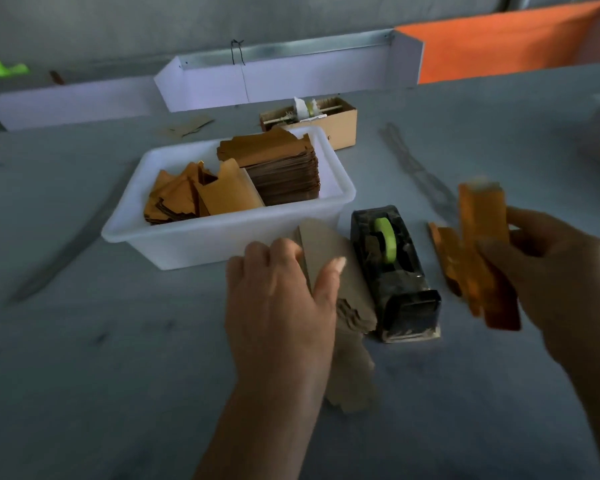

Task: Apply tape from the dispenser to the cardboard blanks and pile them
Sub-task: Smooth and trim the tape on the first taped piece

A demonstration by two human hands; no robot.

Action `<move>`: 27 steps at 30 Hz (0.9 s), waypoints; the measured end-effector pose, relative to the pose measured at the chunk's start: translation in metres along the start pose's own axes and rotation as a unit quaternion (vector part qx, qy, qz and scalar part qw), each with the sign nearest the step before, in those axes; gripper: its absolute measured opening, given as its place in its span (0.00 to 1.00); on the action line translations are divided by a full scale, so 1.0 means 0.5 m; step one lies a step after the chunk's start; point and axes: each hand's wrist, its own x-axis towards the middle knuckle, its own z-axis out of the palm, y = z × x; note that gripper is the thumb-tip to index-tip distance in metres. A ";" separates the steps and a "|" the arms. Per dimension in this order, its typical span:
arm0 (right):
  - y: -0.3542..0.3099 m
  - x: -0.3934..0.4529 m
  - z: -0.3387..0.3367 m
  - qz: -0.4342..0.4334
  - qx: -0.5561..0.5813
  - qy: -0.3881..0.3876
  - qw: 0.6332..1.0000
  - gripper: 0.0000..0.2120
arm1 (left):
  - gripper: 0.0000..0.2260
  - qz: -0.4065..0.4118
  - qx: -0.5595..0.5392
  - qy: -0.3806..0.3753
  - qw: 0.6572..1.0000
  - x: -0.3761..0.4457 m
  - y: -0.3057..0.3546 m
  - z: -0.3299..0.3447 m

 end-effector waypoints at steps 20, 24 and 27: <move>0.061 0.019 0.041 0.031 -0.202 0.053 0.978 0.14 | 0.08 -0.219 -0.409 -0.196 0.864 0.043 -0.107 -0.036; 0.002 -0.046 0.047 -0.031 -0.078 0.076 0.994 0.05 | 0.13 -0.193 -0.444 -0.202 0.851 0.027 -0.092 -0.050; -0.040 -0.091 0.066 -0.024 -0.003 0.019 1.000 0.09 | 0.12 -0.198 -0.452 -0.198 0.847 0.022 -0.089 -0.047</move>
